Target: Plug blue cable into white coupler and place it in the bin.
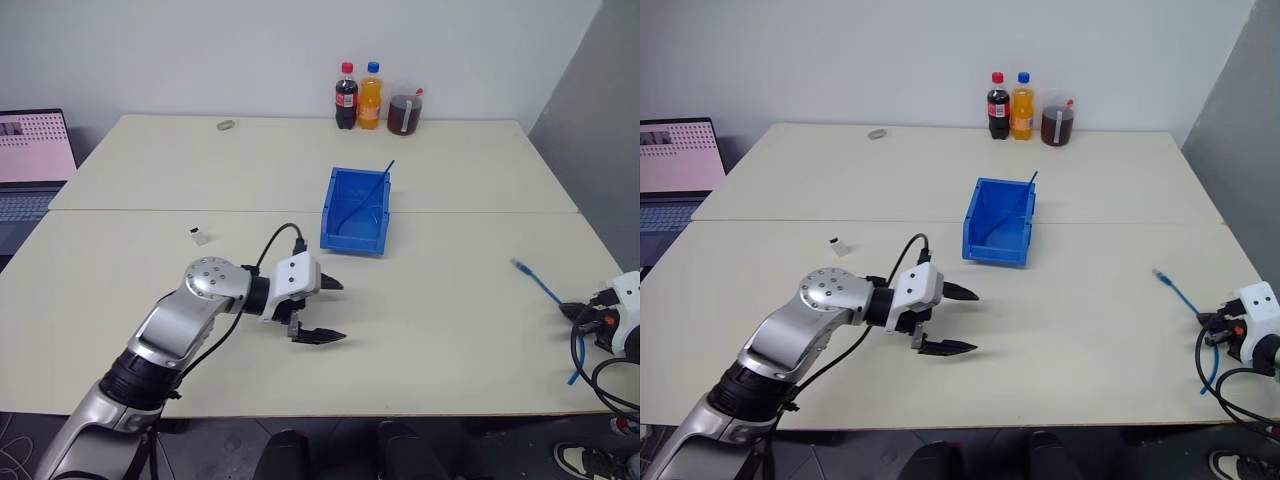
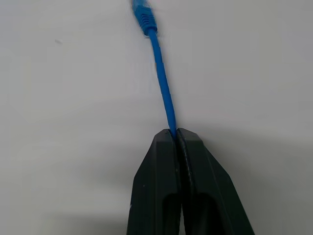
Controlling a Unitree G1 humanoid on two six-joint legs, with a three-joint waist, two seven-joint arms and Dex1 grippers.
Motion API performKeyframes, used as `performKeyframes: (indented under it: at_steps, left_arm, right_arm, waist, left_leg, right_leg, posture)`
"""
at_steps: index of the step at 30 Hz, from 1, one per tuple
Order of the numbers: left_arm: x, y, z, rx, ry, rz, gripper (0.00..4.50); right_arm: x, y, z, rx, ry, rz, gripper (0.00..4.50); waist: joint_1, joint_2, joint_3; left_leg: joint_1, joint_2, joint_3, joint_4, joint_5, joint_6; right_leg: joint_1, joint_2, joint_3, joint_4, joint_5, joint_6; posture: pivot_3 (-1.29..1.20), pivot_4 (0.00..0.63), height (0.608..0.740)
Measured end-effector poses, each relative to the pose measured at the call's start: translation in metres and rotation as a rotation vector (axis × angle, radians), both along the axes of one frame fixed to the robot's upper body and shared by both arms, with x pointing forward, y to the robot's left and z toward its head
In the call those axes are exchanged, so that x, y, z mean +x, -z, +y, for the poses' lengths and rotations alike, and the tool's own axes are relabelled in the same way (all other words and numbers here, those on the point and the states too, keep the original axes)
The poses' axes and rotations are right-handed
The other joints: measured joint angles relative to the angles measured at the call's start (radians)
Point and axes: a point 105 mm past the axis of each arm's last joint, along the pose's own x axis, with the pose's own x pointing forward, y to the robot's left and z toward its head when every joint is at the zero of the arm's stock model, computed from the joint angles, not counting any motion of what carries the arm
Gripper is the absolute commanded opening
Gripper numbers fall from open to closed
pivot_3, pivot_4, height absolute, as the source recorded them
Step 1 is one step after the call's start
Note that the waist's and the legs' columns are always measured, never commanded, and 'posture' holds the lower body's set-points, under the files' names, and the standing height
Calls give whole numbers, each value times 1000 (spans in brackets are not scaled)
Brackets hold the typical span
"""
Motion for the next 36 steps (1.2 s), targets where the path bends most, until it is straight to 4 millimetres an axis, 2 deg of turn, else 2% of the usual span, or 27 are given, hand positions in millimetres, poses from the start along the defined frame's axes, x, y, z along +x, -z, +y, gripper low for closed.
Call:
performKeyframes:
  at_steps: [3,4,5,6,7,9,12,14,17,20,23,24,25,30,36]
  left_arm:
    - [-10,14,36,36,-120,54,4500]
    - [-11,16,42,37,-142,59,4500]
    - [-14,19,53,40,-192,68,4500]
    - [-14,22,58,45,-215,74,4500]
    - [-16,25,69,49,-268,80,4500]
    - [-16,27,78,46,-323,79,4500]
    - [-11,22,94,22,-421,53,4500]
    - [-10,20,102,11,-464,45,4500]
    - [-18,26,114,36,-492,75,4500]
    - [-30,35,121,70,-483,120,4500]
    - [-35,38,124,94,-464,132,4500]
    - [-36,38,124,94,-458,130,4500]
    - [-36,37,124,94,-455,125,4500]
    - [-32,36,122,87,-449,108,4500]
    - [-22,35,112,60,-429,98,4500]
  right_arm:
    - [2,-31,51,-74,-276,-50,37]
    - [2,-36,61,-89,-323,-61,37]
    - [3,-40,84,-111,-426,-76,37]
    - [2,-41,96,-116,-477,-81,37]
    - [4,-41,122,-118,-573,-95,37]
    - [6,-38,153,-109,-679,-113,37]
    - [8,-25,218,-77,-883,-127,37]
    - [11,-16,245,-63,-952,-117,37]
    - [15,-3,275,-61,-1015,-102,37]
    - [23,6,282,-68,-1005,-82,37]
    - [32,5,289,-71,-1001,-88,37]
    - [33,4,291,-75,-1006,-87,239]
    - [33,5,291,-84,-1009,-87,239]
    - [35,11,288,-94,-1003,-64,1564]
    - [25,2,279,-108,-1043,-50,3081]
  waist:
    - [-13,2,0]
    - [-13,1,0]
    - [-12,0,0]
    - [-11,-1,0]
    - [-11,-1,1]
    - [-11,-2,1]
    - [-10,-5,3]
    - [-4,-6,3]
    - [2,-6,3]
    - [13,-7,4]
    - [14,-7,4]
    - [14,-7,4]
    - [14,-7,4]
    - [12,-7,4]
    - [16,-7,4]
  left_leg:
    - [0,1,-1,0,0,0]
    - [0,1,-2,0,0,0]
    - [0,1,-3,0,0,0]
    - [0,1,-3,1,0,0]
    - [0,1,-2,1,0,0]
    - [0,1,-2,1,0,0]
    - [-1,1,-2,2,0,0]
    - [-2,1,-2,1,0,0]
    - [-3,0,-1,1,0,0]
    - [-4,0,-1,1,0,0]
    - [-3,0,-1,1,0,0]
    - [-3,0,-1,1,0,0]
    - [-3,0,-1,1,0,0]
    - [-3,1,-1,1,0,0]
    - [-4,0,-1,1,0,0]
  right_leg:
    - [0,0,0,0,0,0]
    - [1,0,-1,0,0,0]
    - [1,0,-2,0,0,0]
    - [1,-1,-2,0,0,0]
    - [1,-1,-1,0,0,0]
    - [0,-1,-1,0,0,0]
    - [0,-1,-2,1,0,0]
    - [-1,-2,-3,0,0,-1]
    - [-3,-2,-4,0,2,-6]
    - [-4,-4,-5,0,2,-6]
    - [-4,-4,-6,1,2,-7]
    - [-4,-4,-6,1,2,-7]
    - [-4,-4,-6,1,2,-7]
    - [-4,-3,-6,1,2,-7]
    - [-4,-3,-7,1,2,-7]
  posture:
    - [0,150,740]
    - [0,150,740]
    - [0,150,740]
    - [0,150,740]
    - [0,150,740]
    - [0,150,740]
    - [0,150,740]
    - [0,150,740]
    - [0,150,740]
    - [0,150,740]
    - [0,150,740]
    - [0,150,740]
    - [0,150,740]
    - [0,150,740]
    - [0,150,740]
